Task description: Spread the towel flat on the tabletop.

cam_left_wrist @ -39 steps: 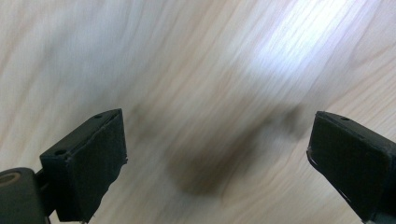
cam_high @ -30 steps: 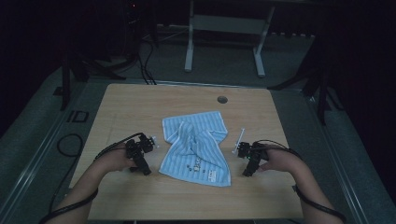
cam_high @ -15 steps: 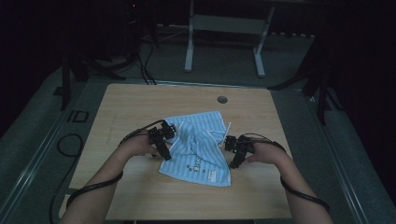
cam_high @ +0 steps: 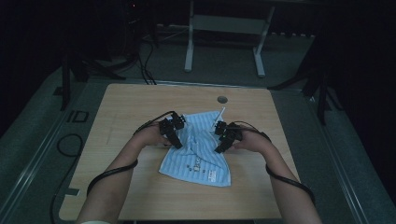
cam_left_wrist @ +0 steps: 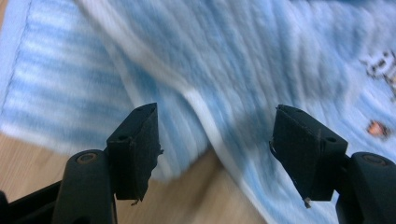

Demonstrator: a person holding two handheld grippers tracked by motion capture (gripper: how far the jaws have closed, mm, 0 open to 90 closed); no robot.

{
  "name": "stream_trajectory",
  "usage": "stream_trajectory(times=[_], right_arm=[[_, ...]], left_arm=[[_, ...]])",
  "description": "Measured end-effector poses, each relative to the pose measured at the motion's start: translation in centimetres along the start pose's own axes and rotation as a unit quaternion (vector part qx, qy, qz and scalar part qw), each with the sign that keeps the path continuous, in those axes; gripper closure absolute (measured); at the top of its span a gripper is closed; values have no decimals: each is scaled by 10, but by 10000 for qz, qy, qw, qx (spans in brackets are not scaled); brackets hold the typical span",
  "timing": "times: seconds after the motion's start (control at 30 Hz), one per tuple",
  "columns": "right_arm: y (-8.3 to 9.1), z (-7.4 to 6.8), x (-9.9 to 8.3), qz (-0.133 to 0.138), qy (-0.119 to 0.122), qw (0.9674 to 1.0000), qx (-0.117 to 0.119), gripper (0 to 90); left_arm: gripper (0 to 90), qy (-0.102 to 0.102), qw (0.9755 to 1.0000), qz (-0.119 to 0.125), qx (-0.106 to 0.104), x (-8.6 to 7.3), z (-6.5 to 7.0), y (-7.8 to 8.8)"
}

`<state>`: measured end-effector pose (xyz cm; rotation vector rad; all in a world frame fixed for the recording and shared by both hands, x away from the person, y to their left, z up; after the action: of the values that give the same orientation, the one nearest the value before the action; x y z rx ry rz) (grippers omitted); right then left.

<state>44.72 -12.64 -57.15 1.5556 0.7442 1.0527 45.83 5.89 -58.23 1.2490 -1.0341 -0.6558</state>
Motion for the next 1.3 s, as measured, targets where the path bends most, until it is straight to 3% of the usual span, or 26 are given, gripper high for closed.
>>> stream_trajectory(times=[0.17, 0.3, 0.33, 0.37, 0.4, 0.43, 0.47, 0.5, 0.53, 0.63, 0.73, 0.83, 0.93, 1.13, 1.3], right_arm=[[-10, 2, 7, 42, -106, 9999, 80, 454], [-19, 1, 9, -59, -75, 9999, 62, 622], [-20, 0, 9, -66, -30, 10000, 32, 677], [-20, 0, 9, -66, -30, 10000, 32, 677], [-20, -1, 9, -72, -21, 10000, 26, 725], [-20, -2, 8, -91, 7, 10000, 18, 774], [-17, -3, 8, -58, 64, 10000, -47, 837], [-17, -3, 8, -58, 64, 10000, -47, 837], [-11, -4, 6, 5, 114, 9999, -103, 859], [-3, -4, 5, 92, 143, 9997, -159, 865], [15, -5, 0, 274, 137, 9993, -235, 867], [22, -5, -5, 334, 141, 9989, -297, 867], [30, -7, -16, 335, 144, 9988, -320, 867], [30, -4, -29, 265, 29, 9991, -318, 867], [31, -4, -37, 267, -3, 9992, -312, 866]], left_arm=[[351, 105, 9999, 123, 9, 12, -2, -6], [467, 4, 9996, 256, 71, 18, 1, -7], [561, -58, 9995, 315, 64, 19, 3, -6], [627, -58, 9995, 315, 64, 19, 3, -6], [627, -100, 9993, 339, 113, 20, 4, -5], [704, -68, 9993, 346, 120, 21, 5, -4], [856, -36, 9992, 349, 204, 21, 6, 1], [895, -36, 9992, 349, 204, 21, 6, 1], [898, 14, 9990, 417, 130, 20, 8, 8], [900, 25, 9991, 382, 178, 16, 9, 14], [900, 110, 9995, 189, 206, 6, 12, 19], [900, 221, 9995, 145, 148, 0, 14, 20], [900, 160, 9997, -89, 170, -13, 19, 13], [900, 154, 9996, -253, -28, -18, 30, -1], [900, 51, 9994, -343, -52, -22, 38, -8]])
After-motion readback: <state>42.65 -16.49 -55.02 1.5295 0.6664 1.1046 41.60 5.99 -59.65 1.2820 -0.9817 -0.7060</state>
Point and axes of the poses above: each handheld gripper's, and its own axes: y roughly backward along the jaws, x roughly out of its top, z roughly to its right, the point moved 8 cm from there along -y, roughly forward along the jaws, and after that the axes turned 5 degrees about -y, right-handed, at the moved point
